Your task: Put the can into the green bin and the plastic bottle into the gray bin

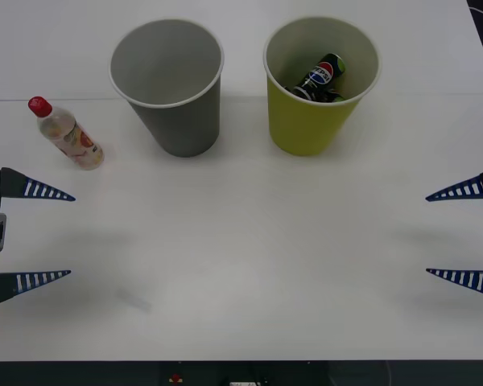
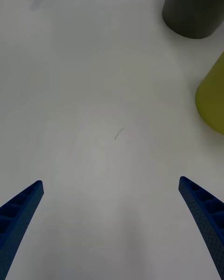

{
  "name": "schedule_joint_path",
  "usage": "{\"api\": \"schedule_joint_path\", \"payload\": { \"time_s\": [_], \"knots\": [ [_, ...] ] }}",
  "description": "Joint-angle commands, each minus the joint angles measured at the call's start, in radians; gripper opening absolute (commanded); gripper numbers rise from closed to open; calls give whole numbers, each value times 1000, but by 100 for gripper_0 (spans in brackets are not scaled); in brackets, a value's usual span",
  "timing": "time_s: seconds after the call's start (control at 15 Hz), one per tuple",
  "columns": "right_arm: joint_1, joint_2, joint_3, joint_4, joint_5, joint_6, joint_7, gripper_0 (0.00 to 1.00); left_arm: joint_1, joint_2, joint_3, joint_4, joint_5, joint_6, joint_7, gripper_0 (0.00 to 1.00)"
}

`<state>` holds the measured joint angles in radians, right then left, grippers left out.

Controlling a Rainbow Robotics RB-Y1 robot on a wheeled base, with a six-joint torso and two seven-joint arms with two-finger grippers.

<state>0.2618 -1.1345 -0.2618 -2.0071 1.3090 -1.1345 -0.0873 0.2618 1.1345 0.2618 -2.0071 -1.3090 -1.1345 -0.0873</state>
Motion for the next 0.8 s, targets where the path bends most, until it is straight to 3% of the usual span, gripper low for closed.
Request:
{"api": "schedule_joint_path", "payload": {
  "time_s": [0.07, 0.27, 0.47, 0.8],
  "knots": [
    [0, 0, 0, 0, 0, 0, 0, 100, 0, 0, 0, 0, 0, 0, 0, 100],
    [0, 0, 0, 0, 0, 0, 0, 100, 60, 30, 82, -22, 13, 7, -19, 100],
    [0, 0, 0, 0, 0, 0, 0, 100, 129, 70, 102, -45, 59, 58, -19, 100],
    [0, 0, 0, 0, 0, 0, 0, 100, 226, 51, 102, -47, 119, 179, 37, 100]
  ]
}}
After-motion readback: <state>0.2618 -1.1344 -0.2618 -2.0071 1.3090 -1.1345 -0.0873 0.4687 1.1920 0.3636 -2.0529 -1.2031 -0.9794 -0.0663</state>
